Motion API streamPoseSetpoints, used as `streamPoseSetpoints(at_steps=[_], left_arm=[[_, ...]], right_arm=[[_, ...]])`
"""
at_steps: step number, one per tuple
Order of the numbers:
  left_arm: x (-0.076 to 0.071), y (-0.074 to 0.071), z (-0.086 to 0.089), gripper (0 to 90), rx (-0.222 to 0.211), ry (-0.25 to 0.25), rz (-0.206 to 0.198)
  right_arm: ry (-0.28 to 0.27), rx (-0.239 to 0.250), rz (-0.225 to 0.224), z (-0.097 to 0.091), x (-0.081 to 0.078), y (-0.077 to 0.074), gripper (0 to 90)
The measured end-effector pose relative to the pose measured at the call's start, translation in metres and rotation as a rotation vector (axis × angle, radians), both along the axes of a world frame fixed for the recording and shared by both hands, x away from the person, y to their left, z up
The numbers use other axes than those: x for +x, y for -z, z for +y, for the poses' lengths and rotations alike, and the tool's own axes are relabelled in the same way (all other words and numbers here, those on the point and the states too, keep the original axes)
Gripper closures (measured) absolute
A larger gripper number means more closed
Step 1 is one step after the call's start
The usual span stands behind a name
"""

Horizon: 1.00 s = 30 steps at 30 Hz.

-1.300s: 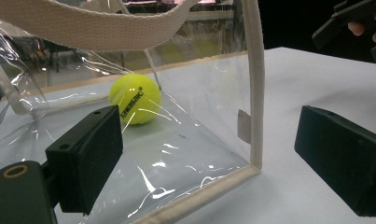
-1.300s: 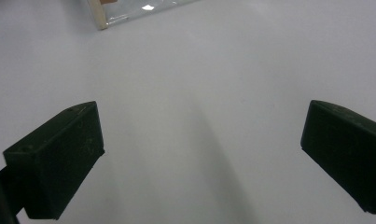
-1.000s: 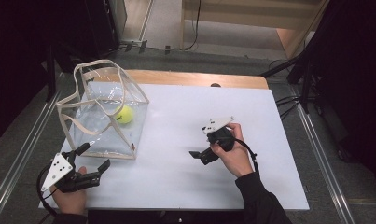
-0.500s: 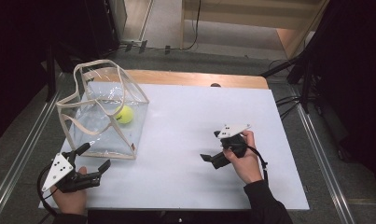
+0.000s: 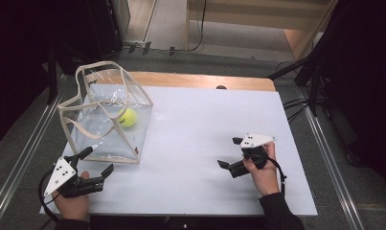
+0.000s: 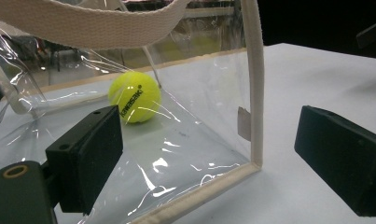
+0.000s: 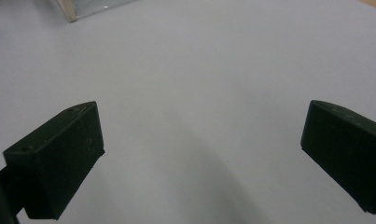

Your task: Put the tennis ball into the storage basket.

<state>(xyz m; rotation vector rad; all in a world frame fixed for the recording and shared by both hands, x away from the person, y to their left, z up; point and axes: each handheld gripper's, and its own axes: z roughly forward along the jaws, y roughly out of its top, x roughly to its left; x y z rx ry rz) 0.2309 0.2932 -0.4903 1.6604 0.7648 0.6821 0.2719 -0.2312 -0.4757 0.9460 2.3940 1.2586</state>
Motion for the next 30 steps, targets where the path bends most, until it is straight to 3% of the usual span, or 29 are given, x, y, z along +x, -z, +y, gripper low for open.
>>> streamPoseSetpoints(at_steps=[25,30], left_arm=[[0.0,0.0,0.001,8.3,0.003,-0.008,-0.002],[-0.001,0.0,0.002,8.3,-0.014,-0.009,-0.009]], right_arm=[[0.129,0.093,-0.053,-0.078,-0.046,0.014,0.0],[0.152,0.104,-0.058,-0.095,-0.052,0.019,0.0]])
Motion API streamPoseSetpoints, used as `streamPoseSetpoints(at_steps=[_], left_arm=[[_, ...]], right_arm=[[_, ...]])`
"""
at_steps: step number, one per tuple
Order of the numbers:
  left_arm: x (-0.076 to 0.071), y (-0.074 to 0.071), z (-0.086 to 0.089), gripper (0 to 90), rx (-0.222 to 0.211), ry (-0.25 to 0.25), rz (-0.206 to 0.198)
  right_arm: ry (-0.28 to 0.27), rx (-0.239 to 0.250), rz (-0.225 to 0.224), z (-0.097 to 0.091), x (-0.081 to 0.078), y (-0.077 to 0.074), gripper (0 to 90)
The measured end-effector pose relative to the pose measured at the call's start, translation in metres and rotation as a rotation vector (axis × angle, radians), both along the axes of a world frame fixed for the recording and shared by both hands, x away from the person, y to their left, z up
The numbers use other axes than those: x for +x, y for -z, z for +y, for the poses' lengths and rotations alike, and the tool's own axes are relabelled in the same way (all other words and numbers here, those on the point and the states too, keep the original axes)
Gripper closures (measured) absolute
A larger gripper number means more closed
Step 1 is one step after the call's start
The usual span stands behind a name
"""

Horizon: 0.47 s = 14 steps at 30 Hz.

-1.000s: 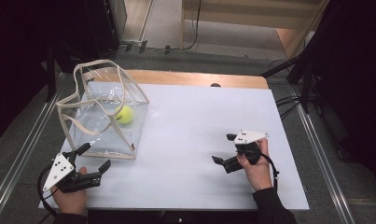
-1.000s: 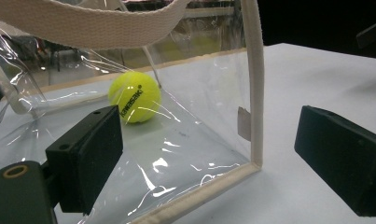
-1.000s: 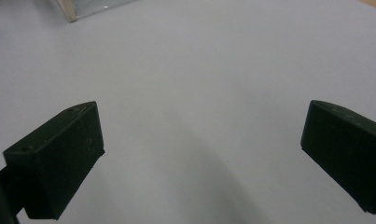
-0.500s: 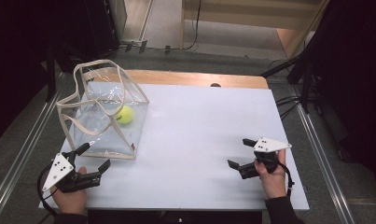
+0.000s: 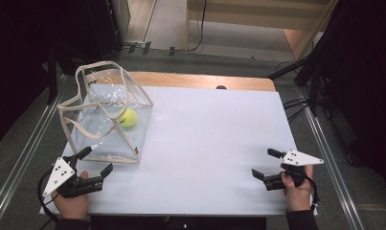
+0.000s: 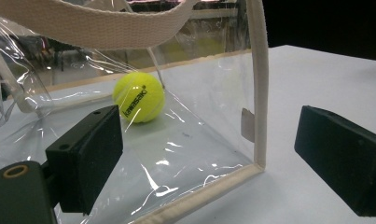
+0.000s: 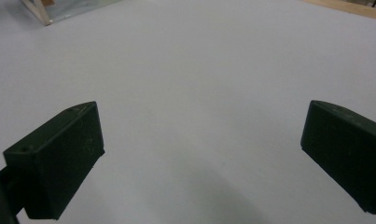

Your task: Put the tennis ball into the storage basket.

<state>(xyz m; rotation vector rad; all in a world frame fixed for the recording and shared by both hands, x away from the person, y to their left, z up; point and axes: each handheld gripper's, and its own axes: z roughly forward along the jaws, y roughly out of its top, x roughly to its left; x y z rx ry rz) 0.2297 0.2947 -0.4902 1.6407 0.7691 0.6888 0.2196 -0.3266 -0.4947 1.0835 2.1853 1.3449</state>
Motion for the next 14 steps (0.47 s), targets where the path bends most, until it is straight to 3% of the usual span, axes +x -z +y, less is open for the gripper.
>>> streamPoseSetpoints(at_steps=[4,8,10,14], left_arm=[[-0.003,0.0,0.003,8.3,-0.008,0.039,-0.023],[-0.004,0.0,0.005,8.3,-0.033,0.016,-0.035],[-0.004,0.0,0.005,8.3,-0.031,0.012,-0.035],[-0.004,0.0,0.003,8.3,-0.017,0.002,-0.029]], right_arm=[[0.007,0.052,-0.01,-0.011,-0.007,0.0,0.0],[0.009,0.069,-0.017,-0.015,-0.012,0.002,0.0],[0.026,0.054,-0.021,-0.018,-0.012,0.006,0.0],[0.051,0.137,-0.022,-0.027,-0.01,0.013,0.0]])
